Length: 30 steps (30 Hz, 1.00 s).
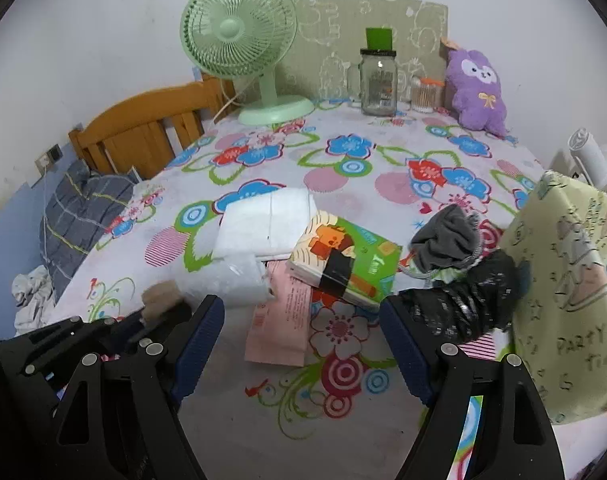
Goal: Organize soft objects
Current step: 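Lift the white roll with the left tool, then grasp the pink paper packet with the right tool while the left tool holds the white roll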
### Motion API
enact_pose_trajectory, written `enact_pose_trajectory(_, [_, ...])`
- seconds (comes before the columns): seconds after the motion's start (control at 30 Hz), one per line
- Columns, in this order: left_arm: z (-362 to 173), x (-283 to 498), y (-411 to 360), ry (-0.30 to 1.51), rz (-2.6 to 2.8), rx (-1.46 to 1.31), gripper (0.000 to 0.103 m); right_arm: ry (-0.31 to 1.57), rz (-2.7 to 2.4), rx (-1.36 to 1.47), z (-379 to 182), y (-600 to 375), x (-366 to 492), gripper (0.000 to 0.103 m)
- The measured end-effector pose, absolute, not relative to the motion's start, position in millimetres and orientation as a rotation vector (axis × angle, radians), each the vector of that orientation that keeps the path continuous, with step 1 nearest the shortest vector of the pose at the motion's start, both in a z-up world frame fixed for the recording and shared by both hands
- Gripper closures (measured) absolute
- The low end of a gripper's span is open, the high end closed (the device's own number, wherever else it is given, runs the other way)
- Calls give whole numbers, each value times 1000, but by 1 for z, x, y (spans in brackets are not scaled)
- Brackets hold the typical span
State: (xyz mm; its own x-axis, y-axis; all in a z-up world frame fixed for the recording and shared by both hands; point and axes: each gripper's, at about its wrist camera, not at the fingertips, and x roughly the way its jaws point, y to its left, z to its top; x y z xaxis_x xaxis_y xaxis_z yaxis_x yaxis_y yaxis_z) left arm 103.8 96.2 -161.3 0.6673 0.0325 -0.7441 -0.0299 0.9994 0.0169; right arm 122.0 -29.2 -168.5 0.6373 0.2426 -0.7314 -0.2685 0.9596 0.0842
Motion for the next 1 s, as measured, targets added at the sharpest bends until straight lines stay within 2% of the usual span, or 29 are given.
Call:
enact_pose_trajectory(0.1, [-167, 109, 103, 850, 46, -5, 97, 853, 289, -35, -175, -24, 129, 26])
enact_pose_trajectory(0.53, [-180, 119, 106, 870, 53, -5, 97, 921, 268, -25, -198, -13, 150, 32])
enact_pose_trajectory(0.73, [-180, 119, 105, 865, 56, 9, 98, 933, 296, -19, -201, -5, 153, 52])
enact_pose_trajectory(1.0, [-180, 119, 102, 877, 33, -3, 97, 951, 302, -5, -200, -7, 153, 60])
